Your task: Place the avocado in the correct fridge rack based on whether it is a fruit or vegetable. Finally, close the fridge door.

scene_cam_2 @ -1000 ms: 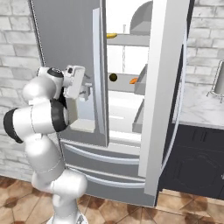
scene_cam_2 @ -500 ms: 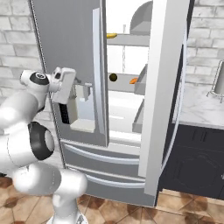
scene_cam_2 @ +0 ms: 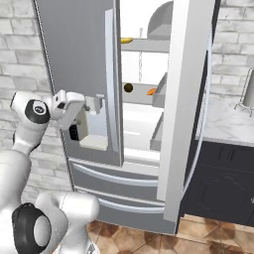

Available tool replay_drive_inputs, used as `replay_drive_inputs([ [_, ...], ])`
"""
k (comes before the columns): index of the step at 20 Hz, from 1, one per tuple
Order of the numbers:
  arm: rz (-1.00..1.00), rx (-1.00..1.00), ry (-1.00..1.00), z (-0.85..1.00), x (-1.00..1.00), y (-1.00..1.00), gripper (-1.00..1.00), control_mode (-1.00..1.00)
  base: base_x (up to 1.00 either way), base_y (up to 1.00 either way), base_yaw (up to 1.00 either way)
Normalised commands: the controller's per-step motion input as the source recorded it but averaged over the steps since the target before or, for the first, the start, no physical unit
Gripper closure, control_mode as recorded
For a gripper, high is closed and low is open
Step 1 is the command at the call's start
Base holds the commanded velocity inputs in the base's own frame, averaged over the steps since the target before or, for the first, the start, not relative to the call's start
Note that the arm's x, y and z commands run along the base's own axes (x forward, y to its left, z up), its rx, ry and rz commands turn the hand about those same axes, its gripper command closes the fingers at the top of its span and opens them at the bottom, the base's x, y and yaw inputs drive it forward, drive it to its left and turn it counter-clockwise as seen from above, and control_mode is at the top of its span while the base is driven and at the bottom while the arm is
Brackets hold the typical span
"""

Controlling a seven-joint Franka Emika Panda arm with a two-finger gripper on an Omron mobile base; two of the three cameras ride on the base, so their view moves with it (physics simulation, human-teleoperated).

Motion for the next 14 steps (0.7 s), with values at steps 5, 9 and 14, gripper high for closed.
replay_drive_inputs([
  [5,-0.15,0.22,-0.14,0.17,-1.0,-0.63,-1.0,-1.0,0.0,0.0,0.0],
  [9,-0.19,0.2,-0.19,0.09,-1.0,-0.69,-1.0,-1.0,0.0,0.0,0.0],
  [14,-0.17,0.27,-0.13,0.05,-0.99,-0.68,-1.0,-1.0,0.0,0.0,0.0],
])
